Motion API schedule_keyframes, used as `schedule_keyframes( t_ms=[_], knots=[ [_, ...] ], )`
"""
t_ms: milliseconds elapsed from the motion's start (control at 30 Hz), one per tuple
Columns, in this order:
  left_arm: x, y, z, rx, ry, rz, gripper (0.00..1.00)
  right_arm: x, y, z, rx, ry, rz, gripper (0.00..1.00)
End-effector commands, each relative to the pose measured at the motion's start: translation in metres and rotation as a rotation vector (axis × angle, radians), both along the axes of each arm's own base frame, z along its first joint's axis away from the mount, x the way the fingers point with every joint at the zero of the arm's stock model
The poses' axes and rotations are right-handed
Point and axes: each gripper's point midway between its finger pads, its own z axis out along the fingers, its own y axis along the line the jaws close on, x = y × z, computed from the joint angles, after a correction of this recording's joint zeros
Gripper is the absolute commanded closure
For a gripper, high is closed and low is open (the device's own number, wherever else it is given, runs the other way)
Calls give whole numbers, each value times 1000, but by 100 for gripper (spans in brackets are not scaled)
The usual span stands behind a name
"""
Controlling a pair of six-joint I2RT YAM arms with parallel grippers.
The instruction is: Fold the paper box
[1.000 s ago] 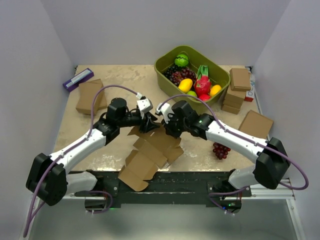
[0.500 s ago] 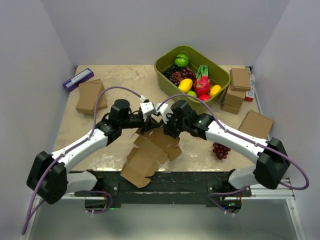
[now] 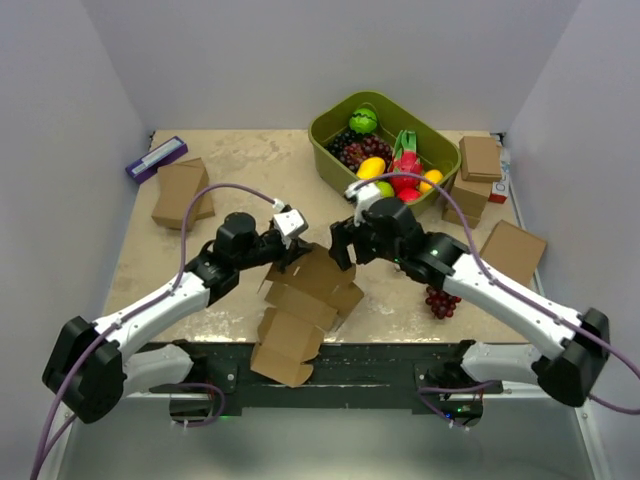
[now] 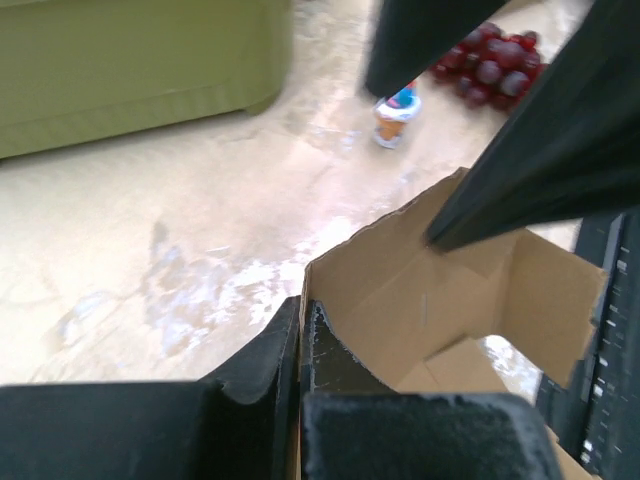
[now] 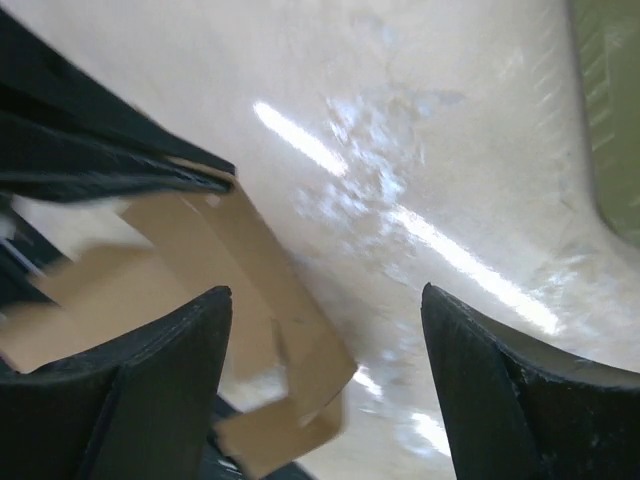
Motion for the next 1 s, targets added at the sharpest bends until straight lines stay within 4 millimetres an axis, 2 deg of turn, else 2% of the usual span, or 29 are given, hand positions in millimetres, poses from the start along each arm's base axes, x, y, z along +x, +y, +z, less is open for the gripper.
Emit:
schedule_keyframes(
  t_ms=[0, 33, 67, 100, 133, 167, 233, 267, 433, 500, 600, 700, 767, 967],
  knots=[
    [22, 11, 32, -85, -122, 151, 100, -7, -4, 62, 435, 96, -316, 20],
    [24, 15, 31, -90, -124, 179, 100, -17, 5, 96, 621, 85, -263, 20],
    [25, 17, 35, -104, -135, 195, 100, -24, 12, 106, 763, 153, -271, 20],
    [26, 17, 42, -131, -148, 208, 100, -30, 15, 84, 820, 217, -281, 20],
    [29, 21, 41, -134, -151, 236, 100, -29, 21, 108, 976, 211, -251, 21],
    [29, 22, 46, -147, -168, 245, 100, -33, 25, 109, 1077, 303, -274, 21],
    [31, 26, 48, -175, -166, 282, 100, -31, 31, 101, 1153, 379, -296, 22],
    [32, 27, 49, -176, -172, 290, 100, -27, 37, 89, 1131, 406, -316, 22],
    [38, 27, 50, -173, -194, 307, 100, -22, 62, 101, 1166, 484, -305, 22],
    [41, 27, 50, -177, -197, 313, 100, -18, 67, 93, 1167, 517, -339, 21],
    [45, 30, 49, -174, -198, 337, 100, -7, 64, 75, 1200, 565, -451, 21],
    [45, 32, 50, -181, -201, 354, 100, 2, 63, 70, 1255, 600, -516, 21],
    [44, 33, 52, -191, -208, 354, 100, 15, 62, 61, 1250, 585, -593, 21],
    [41, 33, 58, -210, -222, 342, 100, 38, 51, 24, 1285, 583, -797, 23]
  ],
)
